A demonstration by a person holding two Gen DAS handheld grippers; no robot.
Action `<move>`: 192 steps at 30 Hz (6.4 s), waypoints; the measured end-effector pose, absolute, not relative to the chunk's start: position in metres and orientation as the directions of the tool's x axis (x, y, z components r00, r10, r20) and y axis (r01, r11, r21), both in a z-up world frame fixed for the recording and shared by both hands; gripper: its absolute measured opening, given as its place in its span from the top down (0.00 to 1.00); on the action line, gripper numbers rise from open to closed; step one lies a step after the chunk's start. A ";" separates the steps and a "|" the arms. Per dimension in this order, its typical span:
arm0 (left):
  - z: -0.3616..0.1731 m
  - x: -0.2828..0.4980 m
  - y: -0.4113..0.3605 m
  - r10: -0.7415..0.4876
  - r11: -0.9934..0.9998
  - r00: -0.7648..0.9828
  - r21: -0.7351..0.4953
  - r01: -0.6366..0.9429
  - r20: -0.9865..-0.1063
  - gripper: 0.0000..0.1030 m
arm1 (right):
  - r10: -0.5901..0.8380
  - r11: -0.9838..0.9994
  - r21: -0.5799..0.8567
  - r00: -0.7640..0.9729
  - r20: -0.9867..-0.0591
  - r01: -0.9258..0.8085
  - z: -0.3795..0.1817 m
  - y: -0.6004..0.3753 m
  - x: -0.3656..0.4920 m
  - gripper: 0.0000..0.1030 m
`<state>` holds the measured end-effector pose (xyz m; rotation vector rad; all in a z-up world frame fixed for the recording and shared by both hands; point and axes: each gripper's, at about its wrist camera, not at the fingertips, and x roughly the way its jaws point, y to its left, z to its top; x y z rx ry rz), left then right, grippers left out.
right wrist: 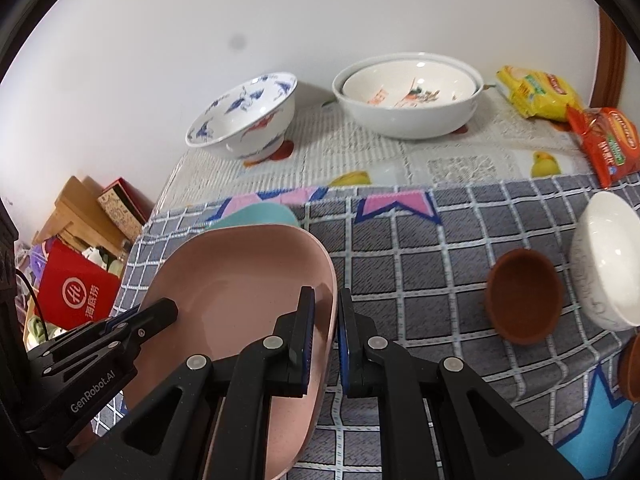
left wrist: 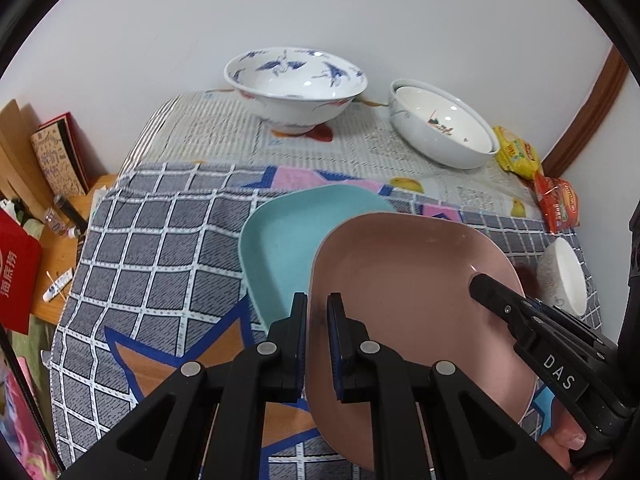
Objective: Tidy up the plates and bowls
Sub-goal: 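Lower the pink plate onto the teal plate with both grippers, then open both grippers and release the pink plate, then grasp a small brown clay bowl with the left gripper while the right grasps another, then carry the right gripper's brown bowl toward the white bowl while the left holds its bowl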
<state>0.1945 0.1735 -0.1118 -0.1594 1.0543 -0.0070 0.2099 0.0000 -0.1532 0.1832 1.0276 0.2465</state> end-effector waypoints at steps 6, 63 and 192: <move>-0.124 0.196 0.181 -0.075 0.987 0.472 -0.134 -0.091 -0.878 0.90 | 0.289 0.957 0.258 0.458 -0.841 -0.130 -0.169 0.009 0.214 0.89; -0.153 0.227 0.197 0.013 0.985 0.429 -0.063 -0.162 -0.903 0.87 | 0.406 0.892 0.257 0.407 -0.818 -0.372 -0.182 0.053 0.287 0.69; -0.176 0.242 -0.062 -0.140 0.990 0.395 -0.121 0.074 -0.908 0.88 | 0.053 0.968 0.172 0.523 -0.851 0.183 -0.211 -0.304 0.144 0.84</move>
